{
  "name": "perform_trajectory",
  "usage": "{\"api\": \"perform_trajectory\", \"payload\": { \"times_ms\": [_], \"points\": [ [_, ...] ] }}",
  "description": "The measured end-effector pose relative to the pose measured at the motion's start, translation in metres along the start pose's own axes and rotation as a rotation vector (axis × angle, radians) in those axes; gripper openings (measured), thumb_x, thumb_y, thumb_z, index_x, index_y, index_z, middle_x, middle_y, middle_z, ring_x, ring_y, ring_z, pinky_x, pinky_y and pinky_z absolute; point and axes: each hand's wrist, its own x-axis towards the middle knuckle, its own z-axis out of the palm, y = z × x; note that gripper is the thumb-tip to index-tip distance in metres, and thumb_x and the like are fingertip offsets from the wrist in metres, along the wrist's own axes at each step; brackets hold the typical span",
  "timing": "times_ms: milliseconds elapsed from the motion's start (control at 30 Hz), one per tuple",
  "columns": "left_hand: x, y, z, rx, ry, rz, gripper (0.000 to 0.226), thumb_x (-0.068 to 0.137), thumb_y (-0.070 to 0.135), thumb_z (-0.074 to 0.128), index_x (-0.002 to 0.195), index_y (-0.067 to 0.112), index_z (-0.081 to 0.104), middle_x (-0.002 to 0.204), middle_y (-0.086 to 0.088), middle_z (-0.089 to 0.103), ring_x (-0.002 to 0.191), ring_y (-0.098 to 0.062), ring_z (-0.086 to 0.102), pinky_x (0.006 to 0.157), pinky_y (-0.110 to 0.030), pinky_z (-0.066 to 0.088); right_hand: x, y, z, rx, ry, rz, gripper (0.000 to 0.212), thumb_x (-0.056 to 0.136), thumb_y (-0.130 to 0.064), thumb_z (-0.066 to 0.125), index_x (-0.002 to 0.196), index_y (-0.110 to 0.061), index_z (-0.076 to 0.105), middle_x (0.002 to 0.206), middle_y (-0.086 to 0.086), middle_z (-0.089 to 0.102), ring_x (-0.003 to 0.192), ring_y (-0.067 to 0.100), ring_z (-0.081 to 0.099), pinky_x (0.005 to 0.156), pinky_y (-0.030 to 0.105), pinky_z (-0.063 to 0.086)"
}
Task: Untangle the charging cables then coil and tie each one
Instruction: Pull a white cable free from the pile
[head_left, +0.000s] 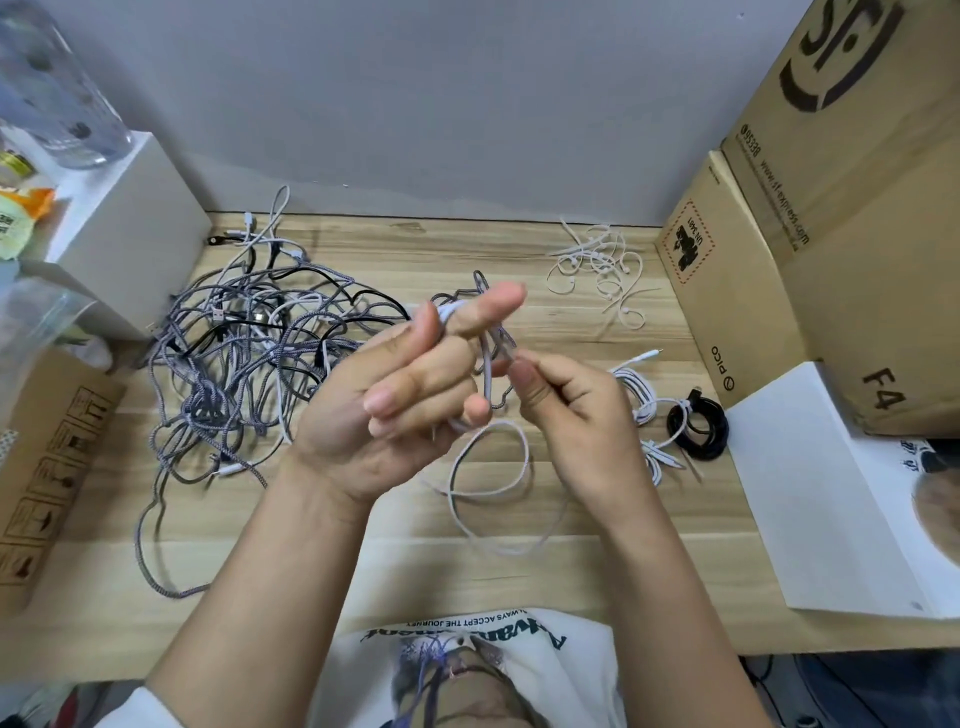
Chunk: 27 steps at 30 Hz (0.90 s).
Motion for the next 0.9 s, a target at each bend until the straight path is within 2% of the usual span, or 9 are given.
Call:
{"api": "perform_trajectory", "payload": {
  "times_ms": [133,233,333,433,600,700,767,833,900],
  "points": [
    [0.001,0.001,0.001,0.024,0.254,0.121,0.049,0.101,0.011,0.034,0.142,-0.010,0.016,0.063,-0.009,0.043,0.049,-0.015,0.036,0.103,-0.035,0.039,-0.007,0.001,0.013,-0.139,-0.113,0.062,0.020,0.092,-0.028,0.051,0.090,-0.024,0.070,0.049,-0.020,0.047,0.051,-0.002,0.043,0.054,0.013,0.031],
    [0.010,-0.004,-0.005,0.296,0.523,0.273,0.047,0.092,0.018,0.040,0.131,-0.008,0.033,0.063,-0.005,0.054,0.046,-0.009,0.048,0.086,-0.029,0.054,-0.012,0.001,0.021,-0.275,-0.199,0.119,0.026,0.087,-0.040,0.045,0.073,-0.025,0.062,0.050,-0.005,0.044,0.051,0.009,0.039,0.054,0.034,0.033],
    [0.012,-0.016,-0.013,0.411,0.569,0.287,0.032,0.083,0.022,0.041,0.107,0.002,0.046,0.065,0.000,0.065,0.047,-0.004,0.054,0.073,-0.027,0.057,-0.016,-0.003,0.018,-0.392,-0.250,0.141,0.023,0.090,-0.035,0.052,0.077,-0.021,0.065,0.057,0.002,0.052,0.061,0.022,0.049,0.059,0.038,0.039],
    [0.011,-0.023,-0.015,0.536,0.544,0.184,0.016,0.092,0.023,0.045,0.101,0.010,0.050,0.091,-0.009,0.074,0.078,-0.015,0.071,0.080,-0.028,0.055,-0.018,-0.008,0.012,-0.469,-0.254,0.124,0.026,0.090,-0.030,0.058,0.071,-0.013,0.061,0.056,0.005,0.051,0.061,0.024,0.047,0.059,0.037,0.037],
    [0.010,-0.024,-0.016,0.833,0.546,0.105,0.042,0.094,0.020,0.041,0.133,0.003,0.040,0.112,-0.001,0.068,0.098,-0.014,0.068,0.088,-0.022,0.051,-0.021,-0.015,0.008,-0.429,-0.207,0.165,0.026,0.086,-0.031,0.060,0.075,-0.008,0.065,0.061,0.011,0.057,0.063,0.026,0.051,0.060,0.036,0.041],
    [0.007,-0.023,-0.009,1.094,0.577,0.034,0.038,0.097,0.013,0.037,0.134,0.021,0.034,0.109,-0.001,0.067,0.093,-0.005,0.067,0.089,-0.019,0.050,-0.022,-0.020,0.005,-0.391,-0.233,0.200,0.026,0.085,-0.031,0.063,0.071,-0.009,0.067,0.057,0.006,0.056,0.055,0.018,0.046,0.057,0.033,0.038],
    [0.006,-0.021,-0.006,1.409,0.583,-0.040,0.030,0.098,0.014,0.041,0.127,0.010,0.048,0.108,-0.002,0.069,0.085,0.005,0.066,0.080,-0.011,0.047,-0.022,-0.024,0.002,-0.355,-0.229,0.247,0.026,0.084,-0.027,0.066,0.063,-0.012,0.066,0.050,-0.012,0.055,0.050,0.004,0.044,0.053,0.020,0.034],
    [0.004,-0.016,-0.009,1.644,0.616,-0.119,0.023,0.098,0.016,0.044,0.098,-0.003,0.056,0.108,-0.009,0.069,0.083,-0.012,0.068,0.077,-0.022,0.047,-0.021,-0.025,-0.005,-0.284,-0.178,0.283,0.020,0.078,-0.028,0.072,0.060,-0.020,0.068,0.051,-0.015,0.058,0.052,-0.002,0.047,0.056,0.020,0.038],
    [0.000,-0.013,-0.010,1.626,0.587,-0.267,0.032,0.099,0.019,0.043,0.085,-0.008,0.053,0.077,-0.015,0.070,0.058,-0.021,0.065,0.062,-0.029,0.048,-0.020,-0.026,-0.013,-0.232,-0.098,0.261,0.017,0.070,-0.030,0.079,0.060,-0.021,0.070,0.055,-0.006,0.063,0.053,0.005,0.051,0.057,0.026,0.041]
  ]
}}
